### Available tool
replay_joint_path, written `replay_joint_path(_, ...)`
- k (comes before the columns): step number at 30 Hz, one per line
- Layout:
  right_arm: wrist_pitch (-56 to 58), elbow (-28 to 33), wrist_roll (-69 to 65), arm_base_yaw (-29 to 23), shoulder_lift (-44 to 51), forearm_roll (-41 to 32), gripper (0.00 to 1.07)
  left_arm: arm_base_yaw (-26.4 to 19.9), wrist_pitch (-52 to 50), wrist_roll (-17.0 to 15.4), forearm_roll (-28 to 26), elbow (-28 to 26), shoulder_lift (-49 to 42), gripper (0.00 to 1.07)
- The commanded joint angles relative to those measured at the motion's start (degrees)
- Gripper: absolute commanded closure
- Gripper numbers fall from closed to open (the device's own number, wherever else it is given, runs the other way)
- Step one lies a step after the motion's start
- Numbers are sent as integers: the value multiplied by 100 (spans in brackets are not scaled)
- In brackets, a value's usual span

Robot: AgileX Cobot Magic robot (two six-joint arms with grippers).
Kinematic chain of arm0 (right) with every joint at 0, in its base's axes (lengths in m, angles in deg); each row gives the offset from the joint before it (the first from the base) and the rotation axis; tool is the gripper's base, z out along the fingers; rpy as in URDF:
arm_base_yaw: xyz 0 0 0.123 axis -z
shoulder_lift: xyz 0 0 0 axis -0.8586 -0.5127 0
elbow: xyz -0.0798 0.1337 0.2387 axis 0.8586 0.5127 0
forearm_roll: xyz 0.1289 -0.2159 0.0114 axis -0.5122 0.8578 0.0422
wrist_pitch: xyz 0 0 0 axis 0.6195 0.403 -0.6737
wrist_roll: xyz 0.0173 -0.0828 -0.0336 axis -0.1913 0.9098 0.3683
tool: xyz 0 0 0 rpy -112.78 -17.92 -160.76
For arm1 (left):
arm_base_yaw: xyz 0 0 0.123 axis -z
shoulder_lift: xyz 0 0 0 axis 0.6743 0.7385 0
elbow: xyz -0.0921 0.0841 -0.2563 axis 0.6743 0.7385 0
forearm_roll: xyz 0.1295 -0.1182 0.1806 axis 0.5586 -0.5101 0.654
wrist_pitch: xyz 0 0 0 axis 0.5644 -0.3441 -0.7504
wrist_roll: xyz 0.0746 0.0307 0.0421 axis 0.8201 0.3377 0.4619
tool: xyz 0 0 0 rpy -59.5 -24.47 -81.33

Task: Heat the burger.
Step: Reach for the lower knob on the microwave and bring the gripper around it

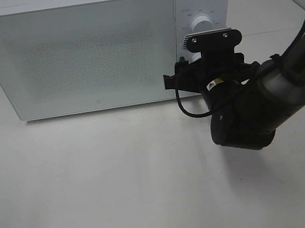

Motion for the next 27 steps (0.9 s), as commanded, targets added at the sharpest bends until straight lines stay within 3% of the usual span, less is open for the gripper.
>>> replay_joint_path(1, -516, -52, 11, 34, 0, 69, 40, 0, -57, -6, -6, 23, -132, 9)
replay_joint_path(3, -384, -52, -29, 34, 0, 69, 57, 0, -57, -6, -6, 23, -132, 9)
replay_joint_path(6, -361, -52, -29, 34, 0, 74, 63, 0, -57, -6, -6, 23, -132, 9)
replay_joint_path(8, -309, -52, -29, 34, 0, 74, 87, 0, -57, -6, -6, 23, -132, 9)
replay_joint_path(11, -183, -52, -29, 34, 0, 80, 96, 0, -57, -6, -6, 23, -132, 9)
replay_joint_path(27, -40, -52, -768, 34, 0, 183, 95, 0, -57, -6, -6, 23, -132, 9)
